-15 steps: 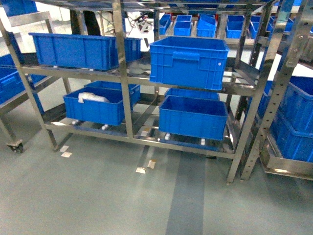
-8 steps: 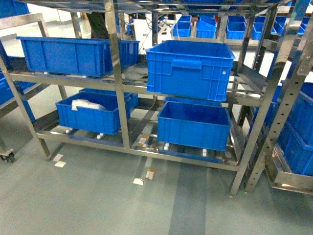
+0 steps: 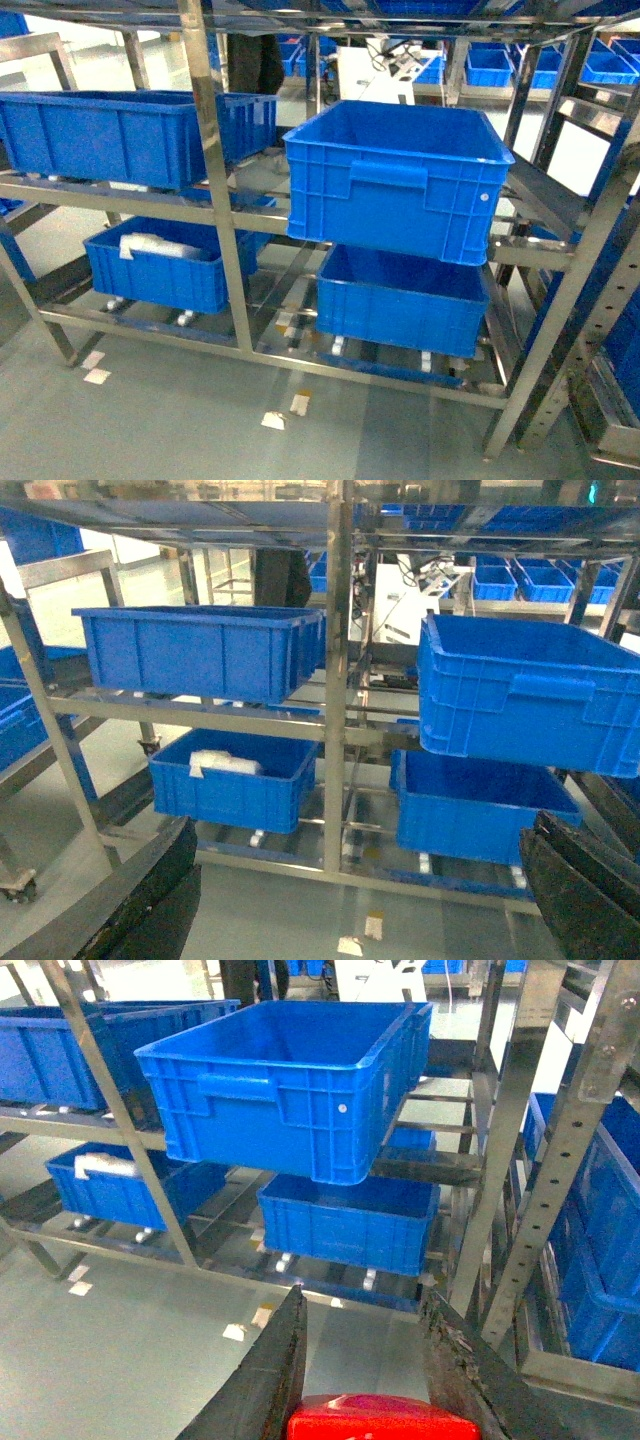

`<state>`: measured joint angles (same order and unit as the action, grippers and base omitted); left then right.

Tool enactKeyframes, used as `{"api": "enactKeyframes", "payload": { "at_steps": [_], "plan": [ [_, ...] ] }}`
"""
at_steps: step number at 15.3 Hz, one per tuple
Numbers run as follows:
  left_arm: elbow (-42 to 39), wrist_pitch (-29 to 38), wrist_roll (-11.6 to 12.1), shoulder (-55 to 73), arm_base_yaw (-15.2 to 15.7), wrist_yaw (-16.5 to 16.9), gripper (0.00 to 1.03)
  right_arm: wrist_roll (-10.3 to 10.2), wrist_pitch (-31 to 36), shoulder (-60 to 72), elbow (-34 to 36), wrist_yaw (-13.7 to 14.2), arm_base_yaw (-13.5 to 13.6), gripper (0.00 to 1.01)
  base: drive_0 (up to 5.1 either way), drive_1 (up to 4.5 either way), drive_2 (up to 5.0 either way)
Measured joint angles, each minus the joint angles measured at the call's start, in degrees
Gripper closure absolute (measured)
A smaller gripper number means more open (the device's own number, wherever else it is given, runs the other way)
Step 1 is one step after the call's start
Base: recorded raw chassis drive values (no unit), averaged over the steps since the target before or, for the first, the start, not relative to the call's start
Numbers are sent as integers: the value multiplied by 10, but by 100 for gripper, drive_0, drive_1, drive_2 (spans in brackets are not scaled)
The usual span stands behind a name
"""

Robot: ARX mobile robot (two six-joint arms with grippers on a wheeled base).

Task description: Pick red block from blue box to shelf

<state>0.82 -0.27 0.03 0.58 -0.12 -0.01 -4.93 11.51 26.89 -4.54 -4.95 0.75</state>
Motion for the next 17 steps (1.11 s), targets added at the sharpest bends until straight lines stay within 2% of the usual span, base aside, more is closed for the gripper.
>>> {"api": "enactKeyframes", "payload": {
  "at_steps": [15, 17],
  "plan": [
    [0, 3, 0, 0, 0, 0, 5, 0, -3, 0, 0, 0, 0, 73, 6, 424, -413],
    [0, -3, 0, 0, 0, -1, 5, 0, -1, 2, 0, 0, 0, 73, 0, 0, 0]
  ]
}}
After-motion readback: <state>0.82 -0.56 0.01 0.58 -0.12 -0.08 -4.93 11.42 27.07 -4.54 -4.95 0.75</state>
